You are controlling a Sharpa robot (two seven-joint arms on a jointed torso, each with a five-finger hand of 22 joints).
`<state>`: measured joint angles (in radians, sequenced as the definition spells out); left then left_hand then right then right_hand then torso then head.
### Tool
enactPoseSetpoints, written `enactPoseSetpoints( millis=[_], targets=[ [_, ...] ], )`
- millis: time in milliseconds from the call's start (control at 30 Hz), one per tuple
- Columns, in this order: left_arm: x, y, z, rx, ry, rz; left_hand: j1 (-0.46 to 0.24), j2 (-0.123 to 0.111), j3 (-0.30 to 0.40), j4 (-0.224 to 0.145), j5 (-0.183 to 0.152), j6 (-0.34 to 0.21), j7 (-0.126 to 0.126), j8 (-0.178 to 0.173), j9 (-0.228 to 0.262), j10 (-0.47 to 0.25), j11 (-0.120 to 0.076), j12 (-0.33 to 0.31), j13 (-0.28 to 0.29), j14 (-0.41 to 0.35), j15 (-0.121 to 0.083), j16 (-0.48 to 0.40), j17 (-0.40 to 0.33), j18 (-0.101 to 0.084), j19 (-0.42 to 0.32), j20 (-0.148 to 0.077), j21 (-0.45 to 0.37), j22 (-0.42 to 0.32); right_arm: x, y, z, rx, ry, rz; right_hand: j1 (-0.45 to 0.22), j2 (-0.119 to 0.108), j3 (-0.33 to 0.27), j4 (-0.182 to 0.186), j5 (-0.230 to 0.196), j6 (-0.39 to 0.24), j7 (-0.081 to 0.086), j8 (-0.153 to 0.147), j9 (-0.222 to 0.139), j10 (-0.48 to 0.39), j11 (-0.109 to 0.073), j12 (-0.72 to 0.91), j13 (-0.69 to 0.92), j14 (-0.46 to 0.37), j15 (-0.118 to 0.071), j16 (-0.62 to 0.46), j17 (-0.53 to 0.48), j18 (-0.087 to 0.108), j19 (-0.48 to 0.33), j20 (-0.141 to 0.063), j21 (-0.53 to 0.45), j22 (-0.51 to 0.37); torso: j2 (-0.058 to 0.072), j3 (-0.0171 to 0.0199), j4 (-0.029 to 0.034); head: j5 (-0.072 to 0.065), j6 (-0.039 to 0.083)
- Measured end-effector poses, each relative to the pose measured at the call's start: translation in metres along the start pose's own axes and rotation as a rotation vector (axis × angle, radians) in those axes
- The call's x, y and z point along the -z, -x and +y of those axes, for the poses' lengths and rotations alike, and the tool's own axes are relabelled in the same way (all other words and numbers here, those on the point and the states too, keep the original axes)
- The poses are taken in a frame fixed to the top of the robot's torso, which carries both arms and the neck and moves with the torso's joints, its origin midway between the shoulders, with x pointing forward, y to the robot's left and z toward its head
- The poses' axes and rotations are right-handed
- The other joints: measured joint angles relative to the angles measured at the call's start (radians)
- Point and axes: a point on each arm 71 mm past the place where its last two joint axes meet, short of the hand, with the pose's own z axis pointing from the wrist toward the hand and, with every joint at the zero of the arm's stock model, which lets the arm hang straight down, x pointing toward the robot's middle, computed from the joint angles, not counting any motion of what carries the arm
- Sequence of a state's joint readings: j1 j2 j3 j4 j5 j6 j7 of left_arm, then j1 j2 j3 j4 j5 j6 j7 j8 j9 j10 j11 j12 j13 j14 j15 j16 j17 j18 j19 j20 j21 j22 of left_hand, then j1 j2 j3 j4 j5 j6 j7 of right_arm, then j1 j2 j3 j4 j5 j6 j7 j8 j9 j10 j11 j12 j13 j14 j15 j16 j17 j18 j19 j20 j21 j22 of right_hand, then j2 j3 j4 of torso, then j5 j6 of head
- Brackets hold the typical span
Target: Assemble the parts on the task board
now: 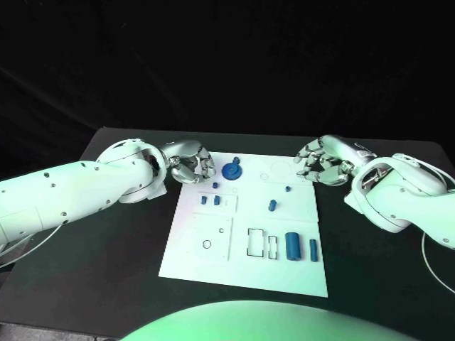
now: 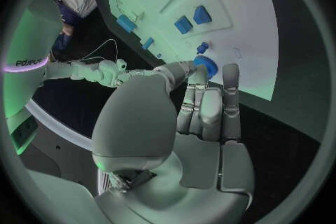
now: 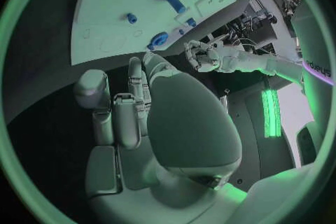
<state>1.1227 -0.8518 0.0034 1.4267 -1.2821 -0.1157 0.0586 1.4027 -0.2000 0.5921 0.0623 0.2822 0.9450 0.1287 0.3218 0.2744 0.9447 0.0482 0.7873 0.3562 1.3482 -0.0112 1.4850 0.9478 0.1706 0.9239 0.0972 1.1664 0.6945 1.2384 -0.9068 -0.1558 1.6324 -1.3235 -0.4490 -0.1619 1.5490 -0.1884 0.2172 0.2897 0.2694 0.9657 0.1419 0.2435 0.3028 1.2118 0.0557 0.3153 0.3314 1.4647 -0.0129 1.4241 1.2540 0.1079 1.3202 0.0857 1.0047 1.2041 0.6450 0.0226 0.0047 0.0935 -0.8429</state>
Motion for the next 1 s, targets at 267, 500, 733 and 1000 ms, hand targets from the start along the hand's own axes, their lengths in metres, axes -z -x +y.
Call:
enactPoseSetpoints(
  millis=[267, 500, 733, 1000],
  targets=[
    [-0.006, -0.002, 0.0, -0.006, 0.002, 0.01, -0.015, -0.004, 0.024, 0.005, 0.0, 0.004, -0.004, 0.011, 0.008, -0.035, -0.014, 0.253, 0.142, 0.03, -0.011, 0.02, 0.089, 0.0, 0.047, -0.01, 0.038, 0.068, 0.0, -0.002, 0.002, 0.018, 0.013, 0.006, -0.012, -0.012, 0.013, 0.001, 0.0, 0.0, 0.0, -0.004, -0.002, 0.007, 0.0, 0.0, 0.001, 0.0, 0.0, 0.0, 0.0, 0.0, 0.0, 0.0, 0.0, 0.001, 0.001, 0.0004, -0.0012, 0.001, -0.002],
    [-0.012, -0.006, -0.002, -0.022, 0.006, 0.041, -0.02, -0.002, 0.018, 0.011, 0.0, 0.008, -0.008, 0.022, 0.013, -0.004, -0.019, 0.39, 0.259, 0.044, -0.016, 0.025, 0.118, 0.0, 0.065, -0.013, 0.049, 0.09, 0.001, -0.003, 0.004, 0.025, 0.02, 0.006, -0.016, -0.016, 0.016, 0.002, 0.0, 0.0, 0.0, -0.008, -0.003, 0.007, 0.0, 0.0, 0.001, 0.0, 0.0, 0.0, -0.001, 0.0, 0.0, 0.0, 0.0, 0.001, 0.001, 0.0007, -0.0013, 0.002, -0.004],
    [-0.017, -0.009, -0.002, -0.038, 0.014, 0.064, -0.02, -0.002, 0.018, 0.011, 0.0, 0.008, -0.008, 0.022, 0.013, 0.005, -0.018, 0.409, 0.29, 0.044, -0.016, 0.025, 0.121, 0.0, 0.072, -0.013, 0.053, 0.095, 0.001, -0.003, 0.006, 0.027, 0.025, 0.004, -0.024, -0.024, 0.026, 0.001, 0.0, 0.0, 0.0, -0.008, -0.004, 0.007, 0.0, 0.0, 0.001, 0.0, 0.0, 0.0, -0.007, 0.0, 0.0, 0.0, 0.0, -0.001, 0.001, 0.0002, -0.0012, 0.003, -0.004],
    [-0.02, -0.011, -0.003, -0.047, 0.017, 0.08, -0.02, -0.002, 0.018, 0.011, 0.0, 0.008, -0.008, 0.022, 0.013, 0.017, -0.019, 0.425, 0.309, 0.044, -0.016, 0.025, 0.128, 0.0, 0.075, -0.017, 0.057, 0.103, 0.002, -0.003, 0.007, 0.023, 0.032, -0.005, -0.032, -0.031, 0.032, 0.001, 0.0, 0.0, 0.0, -0.012, -0.005, 0.007, 0.0, 0.0, 0.001, 0.0, 0.0, 0.0, -0.007, 0.0, 0.0, 0.0, 0.0, -0.001, 0.0, -0.0003, -0.0012, 0.004, -0.005]
  ],
)
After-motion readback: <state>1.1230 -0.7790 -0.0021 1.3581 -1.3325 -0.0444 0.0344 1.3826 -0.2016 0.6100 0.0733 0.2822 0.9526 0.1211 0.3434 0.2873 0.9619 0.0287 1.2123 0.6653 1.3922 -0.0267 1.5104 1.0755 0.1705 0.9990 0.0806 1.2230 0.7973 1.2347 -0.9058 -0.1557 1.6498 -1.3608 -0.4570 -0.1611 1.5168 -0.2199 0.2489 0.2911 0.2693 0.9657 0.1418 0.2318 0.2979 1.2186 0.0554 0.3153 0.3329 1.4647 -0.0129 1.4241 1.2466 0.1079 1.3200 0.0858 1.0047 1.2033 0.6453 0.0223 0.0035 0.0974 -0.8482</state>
